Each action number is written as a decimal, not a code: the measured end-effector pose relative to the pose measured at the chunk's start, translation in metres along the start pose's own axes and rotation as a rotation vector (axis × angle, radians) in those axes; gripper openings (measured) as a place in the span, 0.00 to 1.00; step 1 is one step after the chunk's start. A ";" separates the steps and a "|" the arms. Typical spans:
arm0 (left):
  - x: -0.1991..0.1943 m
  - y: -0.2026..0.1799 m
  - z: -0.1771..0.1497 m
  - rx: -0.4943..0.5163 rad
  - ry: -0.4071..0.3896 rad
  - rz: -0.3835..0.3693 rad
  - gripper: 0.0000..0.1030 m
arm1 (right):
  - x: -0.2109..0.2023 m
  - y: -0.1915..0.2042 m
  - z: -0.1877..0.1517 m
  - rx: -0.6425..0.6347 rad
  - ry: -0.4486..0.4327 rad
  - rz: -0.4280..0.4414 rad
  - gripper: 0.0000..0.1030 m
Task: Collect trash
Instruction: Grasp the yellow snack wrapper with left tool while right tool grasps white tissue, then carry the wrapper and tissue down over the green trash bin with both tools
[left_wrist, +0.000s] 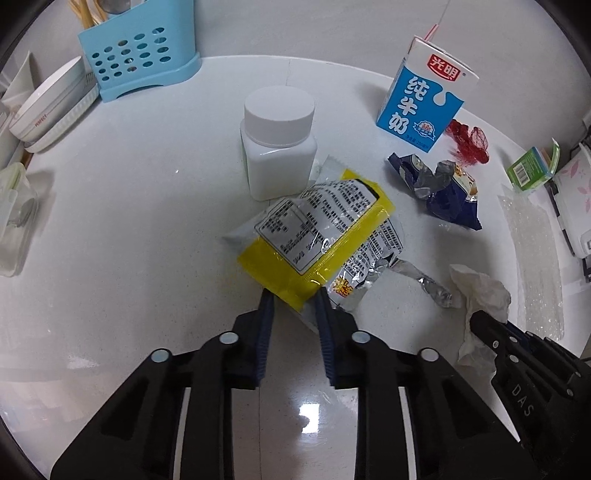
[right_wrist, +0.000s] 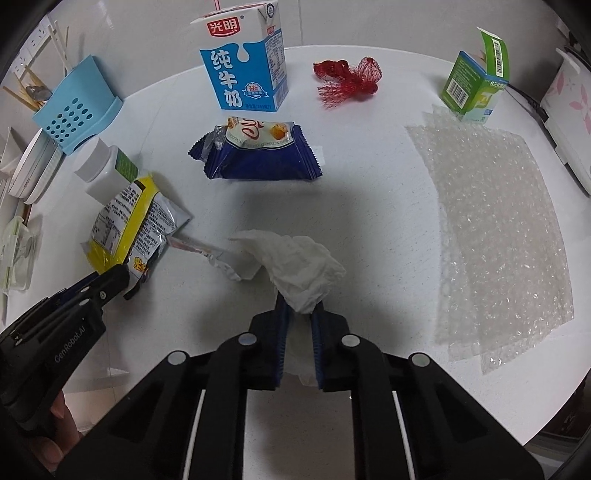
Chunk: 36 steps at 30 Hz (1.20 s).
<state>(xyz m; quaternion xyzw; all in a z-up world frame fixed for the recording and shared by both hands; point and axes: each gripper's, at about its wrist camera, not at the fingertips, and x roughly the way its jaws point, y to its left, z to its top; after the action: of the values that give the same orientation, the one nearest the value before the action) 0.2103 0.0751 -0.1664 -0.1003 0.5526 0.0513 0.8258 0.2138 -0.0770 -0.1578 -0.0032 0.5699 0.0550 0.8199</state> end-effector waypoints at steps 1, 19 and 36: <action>-0.001 0.000 -0.001 0.001 -0.001 -0.009 0.18 | -0.001 0.000 0.000 0.002 -0.004 0.003 0.09; -0.028 0.009 -0.019 0.017 -0.073 -0.082 0.01 | -0.031 -0.015 -0.009 0.015 -0.069 0.030 0.09; -0.084 0.007 -0.045 0.020 -0.146 -0.145 0.01 | -0.080 -0.027 -0.033 -0.015 -0.158 0.065 0.09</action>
<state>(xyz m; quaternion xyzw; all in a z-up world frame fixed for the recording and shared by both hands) 0.1363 0.0737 -0.1067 -0.1277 0.4829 -0.0069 0.8663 0.1584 -0.1135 -0.0960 0.0139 0.5028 0.0860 0.8600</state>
